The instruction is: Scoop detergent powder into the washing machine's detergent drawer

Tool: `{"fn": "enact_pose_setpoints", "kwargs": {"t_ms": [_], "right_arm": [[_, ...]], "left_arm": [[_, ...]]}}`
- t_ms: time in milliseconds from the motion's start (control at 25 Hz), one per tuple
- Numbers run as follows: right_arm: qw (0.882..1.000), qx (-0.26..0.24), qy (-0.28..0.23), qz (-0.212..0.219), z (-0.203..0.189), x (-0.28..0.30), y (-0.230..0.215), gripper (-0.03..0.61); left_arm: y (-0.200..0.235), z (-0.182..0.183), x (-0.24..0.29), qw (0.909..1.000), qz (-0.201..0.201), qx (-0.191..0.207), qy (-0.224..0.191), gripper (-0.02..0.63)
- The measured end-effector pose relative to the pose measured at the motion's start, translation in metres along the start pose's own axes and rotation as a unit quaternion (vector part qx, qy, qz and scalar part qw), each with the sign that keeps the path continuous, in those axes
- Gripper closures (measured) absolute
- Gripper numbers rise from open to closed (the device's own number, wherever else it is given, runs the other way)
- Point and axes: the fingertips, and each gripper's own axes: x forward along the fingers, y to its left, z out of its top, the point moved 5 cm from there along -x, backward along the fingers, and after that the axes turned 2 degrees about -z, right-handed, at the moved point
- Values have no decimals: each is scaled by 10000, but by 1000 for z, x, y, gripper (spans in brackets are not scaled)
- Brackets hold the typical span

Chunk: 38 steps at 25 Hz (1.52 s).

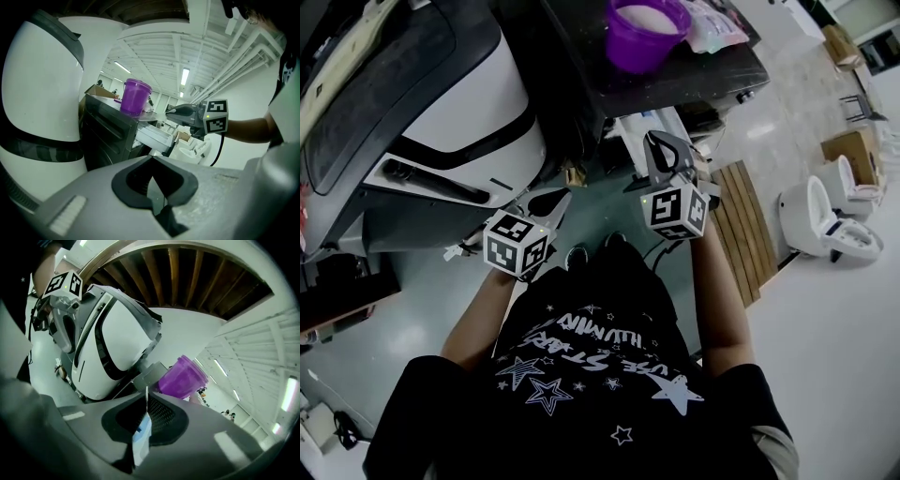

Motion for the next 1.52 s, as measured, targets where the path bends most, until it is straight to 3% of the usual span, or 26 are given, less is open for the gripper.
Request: {"fn": "enact_pose_setpoints", "kwargs": {"t_ms": [120,240,320,440,560,800,960,1040,1520], "right_arm": [[9972,736,-109,-78,2,-10,-4,543],[9810,1933,-175,-81,-5,-18,-11,543],[9596,2803,-210,-120,-14,-22,-15,543],[9187,3933,-328,-118,-27,-31,-21,543],[8799,4725,-489,-28,-35,-41,-24,543],[8467,5279,-666,84,-42,-70,-19,543],[8143,5744,-825,139,-43,-100,-9,543],[8039,5883,-857,155,-44,-118,-3,543],[7834,6101,-1186,86,-46,-231,19,543]], "left_arm": [[-3,-1,3,10000,-67,-13,9,614],[-7,2,9,9999,-150,18,17,614],[-10,3,13,9998,-206,31,32,614],[-14,0,19,9995,-292,38,99,614],[-15,-2,26,9993,-316,66,168,614],[-30,6,28,9994,-289,191,32,614],[-52,5,19,9994,-252,231,-54,614],[-65,2,11,9995,-212,206,-93,614],[-151,-7,-39,9976,-94,314,-614,614]]}}
